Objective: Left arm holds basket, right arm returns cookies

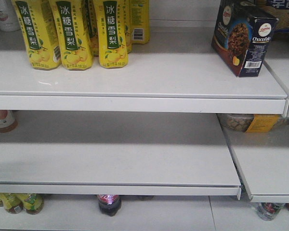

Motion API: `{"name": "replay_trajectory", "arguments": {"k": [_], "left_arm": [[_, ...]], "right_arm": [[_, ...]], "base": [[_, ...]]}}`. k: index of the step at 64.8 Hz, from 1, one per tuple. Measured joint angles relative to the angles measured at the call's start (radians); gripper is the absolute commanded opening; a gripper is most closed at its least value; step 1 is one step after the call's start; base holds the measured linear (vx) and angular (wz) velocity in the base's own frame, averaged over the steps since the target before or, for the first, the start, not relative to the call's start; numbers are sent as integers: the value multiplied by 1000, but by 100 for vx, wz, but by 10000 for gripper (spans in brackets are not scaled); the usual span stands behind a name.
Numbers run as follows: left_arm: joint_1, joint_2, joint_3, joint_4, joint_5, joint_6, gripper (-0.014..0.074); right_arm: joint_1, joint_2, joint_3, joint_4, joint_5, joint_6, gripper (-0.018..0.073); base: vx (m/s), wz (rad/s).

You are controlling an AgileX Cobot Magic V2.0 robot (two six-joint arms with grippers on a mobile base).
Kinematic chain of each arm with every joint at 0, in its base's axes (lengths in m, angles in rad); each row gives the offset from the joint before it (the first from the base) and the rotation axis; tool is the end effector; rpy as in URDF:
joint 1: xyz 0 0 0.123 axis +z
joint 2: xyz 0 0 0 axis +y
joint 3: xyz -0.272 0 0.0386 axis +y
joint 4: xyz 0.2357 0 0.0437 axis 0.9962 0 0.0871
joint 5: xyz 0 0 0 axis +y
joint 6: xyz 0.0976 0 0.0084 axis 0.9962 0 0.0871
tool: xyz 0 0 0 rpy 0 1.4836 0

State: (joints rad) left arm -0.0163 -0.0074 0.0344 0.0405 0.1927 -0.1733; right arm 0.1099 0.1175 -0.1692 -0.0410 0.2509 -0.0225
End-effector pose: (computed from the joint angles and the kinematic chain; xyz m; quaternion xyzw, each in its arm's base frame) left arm 0.0616 -0.0002 0.1839 -0.0466 0.7509 -0.0464 0.6572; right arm 0.0646 0.0061 0.2380 -0.0607 0.7430 0.0121 0.6664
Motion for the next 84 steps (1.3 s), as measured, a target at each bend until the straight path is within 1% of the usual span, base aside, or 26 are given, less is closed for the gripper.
{"name": "replay_trajectory", "arguments": {"k": [4,8,14,17,24,32,52,84], "left_arm": [[0,0,0,0,0,0,-3],[0,0,0,0,0,0,-3],[0,0,0,0,0,0,-3],[0,0,0,0,0,0,-3],[0,0,0,0,0,0,-3],[0,0,0,0,-2,0,-3],[0,0,0,0,-1,0,-3],[0,0,0,0,-1,0,-3]], "right_arm": [[-30,-9,1,0,0,0,-11],[-78,-13,19,0,-16,1,-11],[-139,-27,73,0,-76,7,-11],[-148,-45,111,0,-111,9,-11],[-141,-105,184,0,-188,11,-11],[-124,-127,195,-1,-239,22,-11],[-118,-129,197,-4,-245,74,-11],[-118,-129,197,-4,-251,86,-11]], "base": [[0,0],[0,0],[0,0],[0,0],[0,0],[0,0],[0,0],[0,0]]}}
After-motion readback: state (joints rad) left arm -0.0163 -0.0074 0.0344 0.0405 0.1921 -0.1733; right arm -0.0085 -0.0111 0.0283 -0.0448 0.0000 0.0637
